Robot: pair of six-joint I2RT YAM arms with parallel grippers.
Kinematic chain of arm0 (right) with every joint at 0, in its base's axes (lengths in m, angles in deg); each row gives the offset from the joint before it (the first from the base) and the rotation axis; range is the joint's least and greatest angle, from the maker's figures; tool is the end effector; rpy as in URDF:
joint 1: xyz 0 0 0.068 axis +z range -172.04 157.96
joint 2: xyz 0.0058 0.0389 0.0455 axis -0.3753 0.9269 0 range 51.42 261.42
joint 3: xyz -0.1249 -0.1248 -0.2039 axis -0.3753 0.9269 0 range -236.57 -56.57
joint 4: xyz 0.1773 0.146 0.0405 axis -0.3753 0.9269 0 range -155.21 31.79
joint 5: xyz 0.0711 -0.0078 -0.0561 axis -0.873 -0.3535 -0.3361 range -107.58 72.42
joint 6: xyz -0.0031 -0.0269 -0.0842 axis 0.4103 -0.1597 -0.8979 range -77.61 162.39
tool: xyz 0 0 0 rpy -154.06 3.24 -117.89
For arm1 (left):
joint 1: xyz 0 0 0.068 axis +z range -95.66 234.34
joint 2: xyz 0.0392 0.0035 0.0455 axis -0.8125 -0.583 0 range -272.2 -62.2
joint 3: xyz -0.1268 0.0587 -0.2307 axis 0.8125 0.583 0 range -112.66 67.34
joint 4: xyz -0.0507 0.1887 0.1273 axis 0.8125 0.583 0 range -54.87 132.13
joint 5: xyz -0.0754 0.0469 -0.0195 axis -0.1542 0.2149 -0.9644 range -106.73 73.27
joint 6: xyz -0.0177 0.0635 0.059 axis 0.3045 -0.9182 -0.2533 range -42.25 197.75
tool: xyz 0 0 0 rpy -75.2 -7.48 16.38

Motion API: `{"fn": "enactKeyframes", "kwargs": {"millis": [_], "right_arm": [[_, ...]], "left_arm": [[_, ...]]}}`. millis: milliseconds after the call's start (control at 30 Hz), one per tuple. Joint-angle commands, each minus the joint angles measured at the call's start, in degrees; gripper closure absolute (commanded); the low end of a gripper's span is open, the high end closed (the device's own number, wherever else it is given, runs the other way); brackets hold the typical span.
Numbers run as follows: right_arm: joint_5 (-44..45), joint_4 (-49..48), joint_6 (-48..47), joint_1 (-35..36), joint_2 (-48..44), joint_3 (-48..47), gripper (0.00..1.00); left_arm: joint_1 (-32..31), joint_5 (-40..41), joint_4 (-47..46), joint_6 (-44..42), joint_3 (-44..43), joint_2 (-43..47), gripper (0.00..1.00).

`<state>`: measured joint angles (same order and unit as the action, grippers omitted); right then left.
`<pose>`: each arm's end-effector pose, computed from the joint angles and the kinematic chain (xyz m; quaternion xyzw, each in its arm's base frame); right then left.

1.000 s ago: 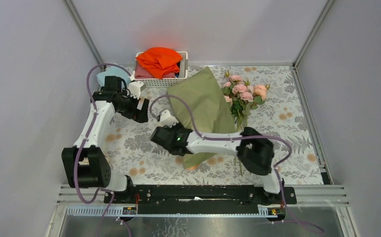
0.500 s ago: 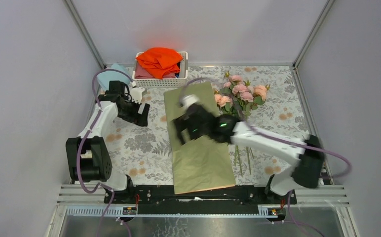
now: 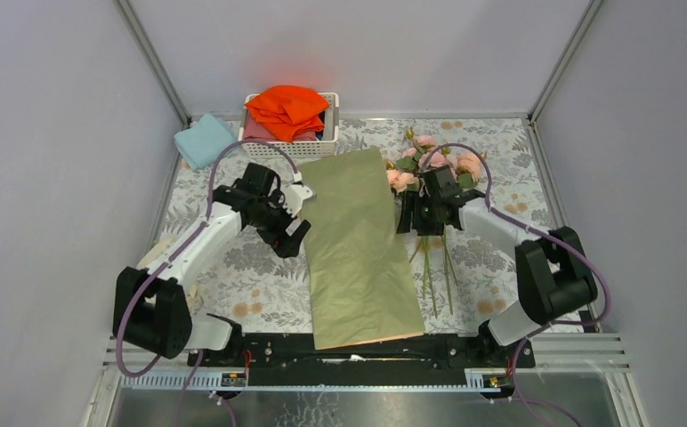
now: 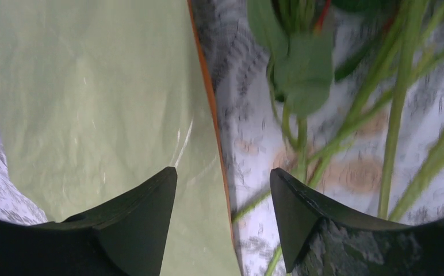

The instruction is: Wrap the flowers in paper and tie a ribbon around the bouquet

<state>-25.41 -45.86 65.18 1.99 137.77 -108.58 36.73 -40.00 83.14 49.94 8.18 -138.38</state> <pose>0.2736 0.1336 0.1798 -0.0315 0.9477 0.1830 0.2595 0.2214 -0.1029 0.2287 0.4094 0.8653 -0.1773 0.2284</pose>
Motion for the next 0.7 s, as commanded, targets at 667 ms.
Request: {"fn": "enactKeyframes", "kwargs": {"millis": [667], "right_arm": [[-23.57, -16.74, -0.06, -2.6, 9.21, -4.3, 0.65]], "left_arm": [[-0.63, 3.47, -12.97, 3.24, 5.47, -12.16, 0.04]]}}
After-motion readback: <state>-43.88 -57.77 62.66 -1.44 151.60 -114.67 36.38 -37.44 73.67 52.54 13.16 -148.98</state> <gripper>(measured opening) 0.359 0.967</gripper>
